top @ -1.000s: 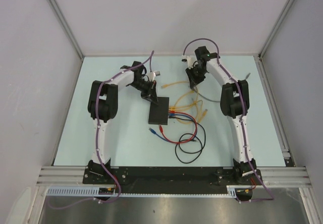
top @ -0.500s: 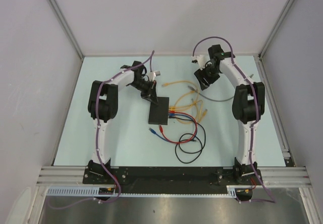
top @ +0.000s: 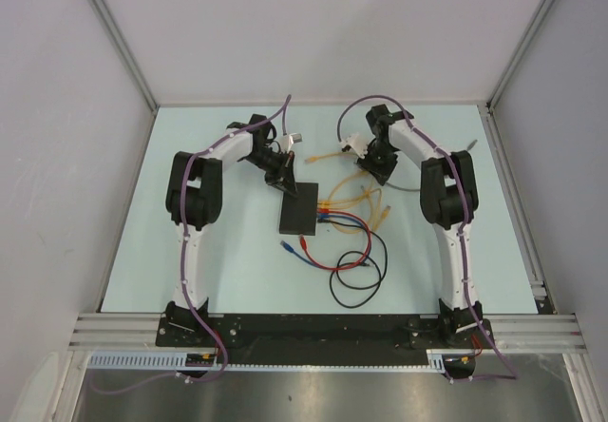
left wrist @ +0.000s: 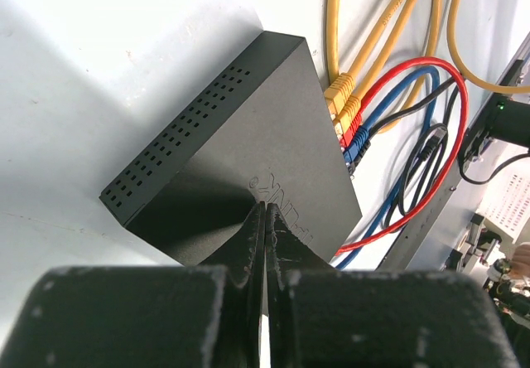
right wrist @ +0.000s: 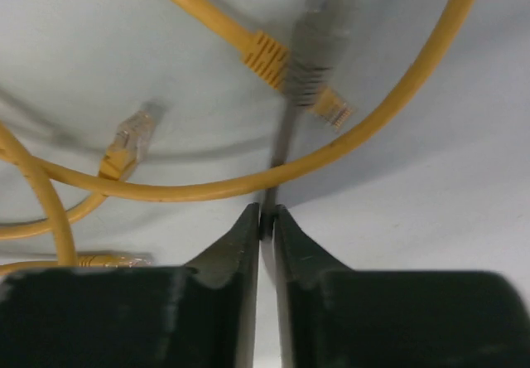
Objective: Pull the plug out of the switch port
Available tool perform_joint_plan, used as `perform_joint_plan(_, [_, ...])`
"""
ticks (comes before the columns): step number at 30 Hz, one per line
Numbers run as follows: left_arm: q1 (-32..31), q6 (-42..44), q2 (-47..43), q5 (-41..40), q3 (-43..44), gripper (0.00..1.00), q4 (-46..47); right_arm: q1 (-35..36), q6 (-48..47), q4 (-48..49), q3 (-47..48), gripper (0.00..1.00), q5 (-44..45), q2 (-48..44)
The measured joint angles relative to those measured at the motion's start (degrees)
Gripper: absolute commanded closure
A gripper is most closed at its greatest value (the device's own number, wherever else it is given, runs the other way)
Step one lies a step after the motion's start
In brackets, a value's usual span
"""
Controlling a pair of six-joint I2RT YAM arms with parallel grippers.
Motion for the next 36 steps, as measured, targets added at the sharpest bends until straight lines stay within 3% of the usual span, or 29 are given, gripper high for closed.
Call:
perform_joint_plan(7, [0.0, 0.0, 0.1, 0.0, 0.0, 1.0, 0.0, -1.8, -7.1, -4.3, 0.2, 0.95, 8.0, 0.5])
perform_joint_plan(15, [0.0, 0.0, 0.2, 0.2, 0.2, 1.0, -0.2, -6.0, -15.3, -3.9, 0.6, 0.91, 24.8, 0.8])
perform_joint_plan(16, [0.0, 0.0, 0.2, 0.2, 0.2, 1.0, -0.2, -6.4, -15.5, -3.3, 1.1, 0.73, 26.5, 1.2])
perform_joint_plan(18, [0.0, 0.0, 0.2, 0.2, 0.2, 1.0, -0.2, -7.2, -15.0, -2.4, 4.6, 0.46, 30.1, 3.5])
perform_joint_plan(19, [0.0, 0.0, 0.2, 0.2, 0.2, 1.0, -0.2, -7.4, -14.1, -2.2, 7.3, 0.01, 31.3, 5.1])
perform_joint_plan(23, [0.0, 0.0, 0.2, 0.3, 0.2, 1.0, -0.2, -7.4, -8.1, -2.8, 17.3, 0.01, 31.4, 9.4])
perform_joint_plan(26, [0.0, 0.0, 0.2, 0.3, 0.2, 1.0, -0.3, -6.6, -2.8, -4.7, 20.4, 0.08, 25.4, 8.6])
perform_joint_plan(30, [0.0, 0.0, 0.2, 0.3, 0.2, 0.99, -0.3, -5.3, 4.7, -6.4, 17.2, 0.33, 12.0, 4.5])
perform_joint_plan(36, [0.0, 0.1, 0.1, 0.3, 0.1, 0.99, -0.2, -3.8, 14.9, -8.9, 7.1, 0.37, -5.9, 0.4])
